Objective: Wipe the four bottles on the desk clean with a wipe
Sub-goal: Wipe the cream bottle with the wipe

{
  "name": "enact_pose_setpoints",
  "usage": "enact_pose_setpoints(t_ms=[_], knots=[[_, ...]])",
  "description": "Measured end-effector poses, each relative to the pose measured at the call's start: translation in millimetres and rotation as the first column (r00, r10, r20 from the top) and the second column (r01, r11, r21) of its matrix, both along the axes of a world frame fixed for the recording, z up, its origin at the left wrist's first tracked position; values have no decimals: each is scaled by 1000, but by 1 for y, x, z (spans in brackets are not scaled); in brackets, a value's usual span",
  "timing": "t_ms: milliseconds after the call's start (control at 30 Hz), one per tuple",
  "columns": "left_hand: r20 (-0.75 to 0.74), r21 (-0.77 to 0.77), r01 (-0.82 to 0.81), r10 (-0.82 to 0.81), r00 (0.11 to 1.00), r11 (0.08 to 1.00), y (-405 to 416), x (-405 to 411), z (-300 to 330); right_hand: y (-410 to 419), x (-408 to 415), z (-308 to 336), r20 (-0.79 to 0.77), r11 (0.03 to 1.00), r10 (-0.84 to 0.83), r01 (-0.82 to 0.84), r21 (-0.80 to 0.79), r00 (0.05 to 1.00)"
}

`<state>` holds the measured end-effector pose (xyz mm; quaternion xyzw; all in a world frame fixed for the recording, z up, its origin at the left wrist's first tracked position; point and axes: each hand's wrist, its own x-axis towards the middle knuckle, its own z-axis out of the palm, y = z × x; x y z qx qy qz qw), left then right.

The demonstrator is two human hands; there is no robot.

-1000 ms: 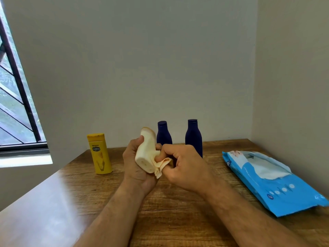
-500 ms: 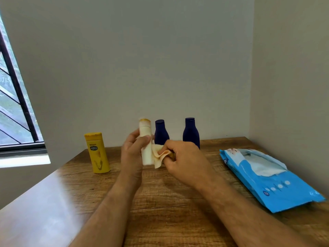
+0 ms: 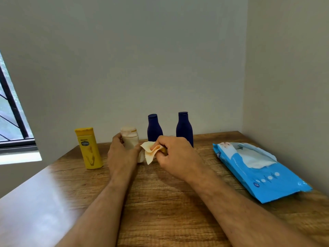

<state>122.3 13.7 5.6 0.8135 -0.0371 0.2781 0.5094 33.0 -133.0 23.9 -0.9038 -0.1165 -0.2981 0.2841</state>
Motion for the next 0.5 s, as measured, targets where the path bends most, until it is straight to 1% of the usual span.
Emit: enact_pose_setpoints(t_ms=[67, 200, 400, 500], knots=[[-37, 47, -25, 27, 999, 999, 0, 7, -4, -1, 1, -1, -11, 1000, 2, -2, 8, 1000], [-61, 114, -77, 85, 995, 991, 0, 19, -10, 0, 2, -1, -21, 1000, 8, -8, -4, 1000], [-202, 208, -149, 191, 961, 967, 6, 35, -17, 1, 3, -2, -33, 1000, 12, -13, -27, 999], [-227, 242, -164, 221, 949, 956, 5, 35, -17, 0, 3, -2, -27, 1000, 3, -3, -28, 1000]])
